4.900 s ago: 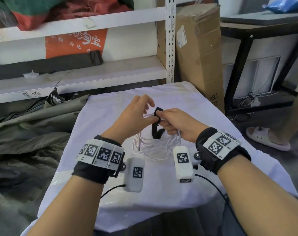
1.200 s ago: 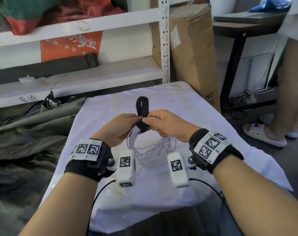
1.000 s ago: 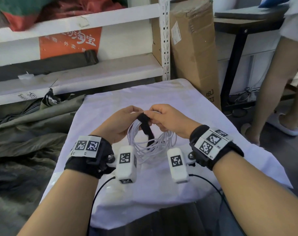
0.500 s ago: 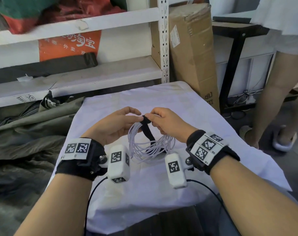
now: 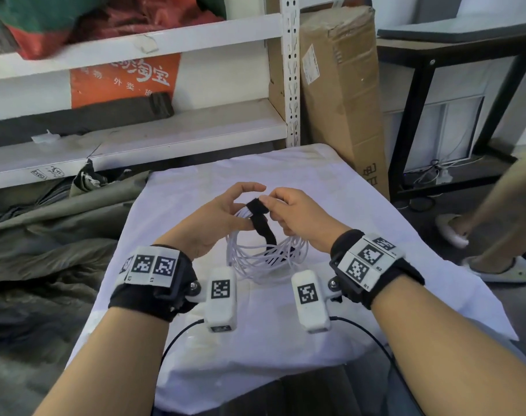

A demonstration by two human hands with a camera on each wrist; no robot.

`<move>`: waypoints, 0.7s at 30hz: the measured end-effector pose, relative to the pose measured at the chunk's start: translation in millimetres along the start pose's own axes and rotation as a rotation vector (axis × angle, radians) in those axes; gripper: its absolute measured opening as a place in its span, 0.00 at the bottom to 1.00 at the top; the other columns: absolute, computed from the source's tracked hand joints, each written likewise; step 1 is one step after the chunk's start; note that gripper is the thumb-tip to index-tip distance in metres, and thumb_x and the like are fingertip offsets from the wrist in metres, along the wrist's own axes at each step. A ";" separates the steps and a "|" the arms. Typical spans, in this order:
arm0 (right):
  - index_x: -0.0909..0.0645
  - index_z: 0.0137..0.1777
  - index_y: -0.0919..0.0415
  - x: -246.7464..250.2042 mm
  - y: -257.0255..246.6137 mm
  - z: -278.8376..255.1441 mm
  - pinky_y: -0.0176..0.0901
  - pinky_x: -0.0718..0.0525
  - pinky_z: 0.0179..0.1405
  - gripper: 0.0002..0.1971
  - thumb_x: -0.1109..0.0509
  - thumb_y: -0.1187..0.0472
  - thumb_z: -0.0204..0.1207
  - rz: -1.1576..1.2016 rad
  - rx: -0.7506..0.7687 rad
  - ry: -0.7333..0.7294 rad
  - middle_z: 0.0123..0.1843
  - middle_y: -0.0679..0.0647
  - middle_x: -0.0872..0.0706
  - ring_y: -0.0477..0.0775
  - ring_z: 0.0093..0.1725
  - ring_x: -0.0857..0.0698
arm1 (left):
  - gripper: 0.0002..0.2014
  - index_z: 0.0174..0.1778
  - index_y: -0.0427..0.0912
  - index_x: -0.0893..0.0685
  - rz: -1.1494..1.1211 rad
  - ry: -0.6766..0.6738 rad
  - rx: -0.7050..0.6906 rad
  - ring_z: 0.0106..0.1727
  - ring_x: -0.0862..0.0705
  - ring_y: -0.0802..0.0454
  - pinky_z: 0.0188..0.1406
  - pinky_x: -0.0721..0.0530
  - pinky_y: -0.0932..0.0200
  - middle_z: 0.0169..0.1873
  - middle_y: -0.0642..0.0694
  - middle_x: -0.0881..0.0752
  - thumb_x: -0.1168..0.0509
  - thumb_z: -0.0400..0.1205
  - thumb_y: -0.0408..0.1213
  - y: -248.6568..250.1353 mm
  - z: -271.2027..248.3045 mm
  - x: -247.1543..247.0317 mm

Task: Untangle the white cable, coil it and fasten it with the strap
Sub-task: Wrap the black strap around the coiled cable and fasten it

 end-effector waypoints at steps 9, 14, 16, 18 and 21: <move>0.26 0.43 0.60 -2.2 0.8 -1.4 0.34 0.38 0.19 0.10 0.39 0.56 0.84 0.011 -0.031 0.003 0.28 0.51 0.29 0.46 0.23 0.36 | 0.11 0.60 0.56 0.18 0.162 0.075 -0.078 0.55 0.13 0.43 0.66 0.23 0.51 0.50 0.40 0.10 0.36 0.83 0.41 3.8 1.2 -4.5; 0.25 0.47 0.61 -5.1 -1.2 -1.5 0.36 0.35 0.21 0.12 0.40 0.52 0.84 -0.074 -0.036 -0.005 0.32 0.53 0.25 0.48 0.26 0.31 | 0.11 0.56 0.52 0.11 0.249 0.175 -0.144 0.54 0.14 0.60 0.51 0.22 0.73 0.50 0.53 0.10 0.36 0.83 0.37 11.6 1.0 1.0; 0.26 0.43 0.57 -7.0 -2.5 -1.1 0.36 0.35 0.22 0.10 0.41 0.54 0.85 -0.074 -0.064 -0.032 0.33 0.53 0.28 0.47 0.25 0.34 | 0.10 0.51 0.58 0.10 0.400 0.250 -0.175 0.49 0.17 0.58 0.49 0.23 0.69 0.47 0.53 0.15 0.34 0.82 0.38 13.7 2.7 5.5; 0.28 0.41 0.56 -7.2 -4.3 -1.2 0.36 0.36 0.22 0.10 0.43 0.59 0.85 -0.043 -0.119 -0.047 0.32 0.54 0.30 0.48 0.24 0.35 | 0.10 0.47 0.60 0.10 0.489 0.338 -0.185 0.45 0.18 0.58 0.47 0.23 0.67 0.42 0.53 0.17 0.32 0.80 0.38 16.6 3.0 9.6; 0.29 0.42 0.60 -6.0 -7.2 -2.2 0.36 0.39 0.22 0.09 0.44 0.64 0.85 -0.010 -0.133 -0.062 0.30 0.53 0.31 0.48 0.24 0.37 | 0.08 0.46 0.49 0.08 0.375 0.346 -0.190 0.31 0.19 0.65 0.35 0.25 0.75 0.29 0.58 0.13 0.32 0.79 0.34 19.9 1.6 12.3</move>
Point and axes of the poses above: each hand's wrist, its own z-axis towards the middle knuckle, its own x-axis out of the back of the hand, y = z × x, the point moved 3 cm from there along z, towards the middle knuckle
